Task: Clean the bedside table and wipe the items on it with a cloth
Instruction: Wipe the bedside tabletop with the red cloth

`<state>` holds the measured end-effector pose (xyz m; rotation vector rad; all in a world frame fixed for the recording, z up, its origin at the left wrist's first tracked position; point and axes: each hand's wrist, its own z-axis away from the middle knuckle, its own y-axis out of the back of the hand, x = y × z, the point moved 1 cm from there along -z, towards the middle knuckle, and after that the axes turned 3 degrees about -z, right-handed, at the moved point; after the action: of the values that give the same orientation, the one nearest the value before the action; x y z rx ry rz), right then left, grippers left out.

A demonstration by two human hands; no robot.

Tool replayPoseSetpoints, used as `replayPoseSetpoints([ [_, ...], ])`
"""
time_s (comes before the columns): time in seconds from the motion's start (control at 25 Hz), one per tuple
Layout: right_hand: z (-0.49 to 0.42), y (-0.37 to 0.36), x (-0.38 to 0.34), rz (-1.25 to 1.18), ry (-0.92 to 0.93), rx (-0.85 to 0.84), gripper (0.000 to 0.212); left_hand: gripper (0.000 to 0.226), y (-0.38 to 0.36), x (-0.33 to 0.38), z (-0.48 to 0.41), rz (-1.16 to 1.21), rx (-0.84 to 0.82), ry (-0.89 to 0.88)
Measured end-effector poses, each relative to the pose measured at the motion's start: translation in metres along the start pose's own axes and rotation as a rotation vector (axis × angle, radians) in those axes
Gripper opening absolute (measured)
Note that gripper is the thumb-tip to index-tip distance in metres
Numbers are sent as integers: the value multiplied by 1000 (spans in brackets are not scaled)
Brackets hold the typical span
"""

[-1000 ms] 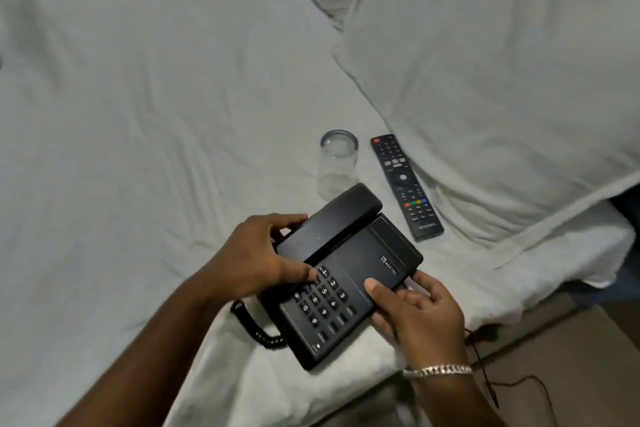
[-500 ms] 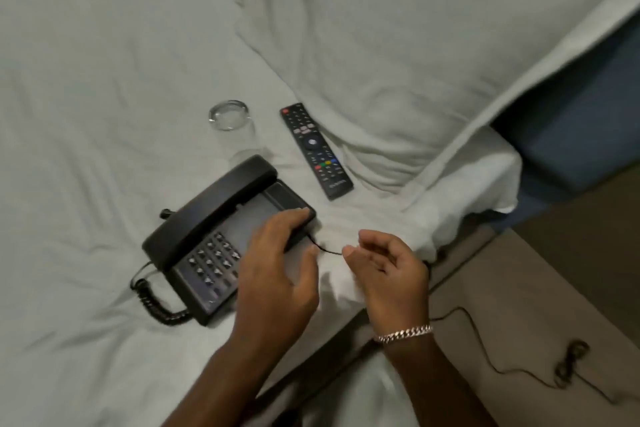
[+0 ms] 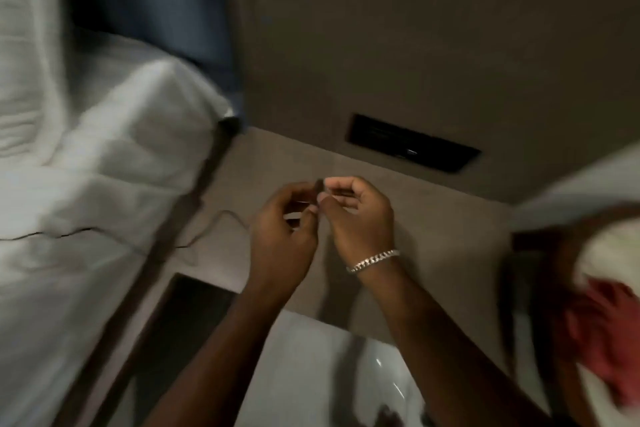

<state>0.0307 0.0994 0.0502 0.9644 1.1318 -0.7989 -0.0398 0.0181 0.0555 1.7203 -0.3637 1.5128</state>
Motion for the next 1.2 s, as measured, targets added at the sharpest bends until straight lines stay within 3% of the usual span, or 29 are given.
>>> replayPoseSetpoints([
  [0.24, 8, 213, 65, 225, -9, 272, 15, 29, -197, 57, 53, 26, -362, -46],
  [0.36, 18, 297, 90, 434, 21, 426, 17, 22, -278, 67, 81, 86, -497, 46],
  [0.48, 28, 341, 120, 794, -104, 496, 36, 41, -324, 76, 104, 254, -619, 282],
  [0.56, 33, 349, 140, 806, -265, 457, 55, 44, -333, 73, 112, 296, -623, 382],
  [0.68, 27, 337, 152, 780, -167, 456, 44, 38, -326, 63, 106, 385, -602, 444],
  [0.84, -3, 288, 143, 858, 69, 333, 36, 31, -301, 29, 72, 402, -409, 327],
  [0.96, -38, 240, 149, 792, 286, 267, 34, 34, -269, -23, 31, 88, -219, 193],
  [1.08, -72, 200, 187, 776, 271, 170, 52, 45, -232, -94, -3, -386, -334, -129],
  [1.2, -77, 170, 238, 974, 158, 49, 68, 64, -206, -161, -30, -791, -466, -497],
])
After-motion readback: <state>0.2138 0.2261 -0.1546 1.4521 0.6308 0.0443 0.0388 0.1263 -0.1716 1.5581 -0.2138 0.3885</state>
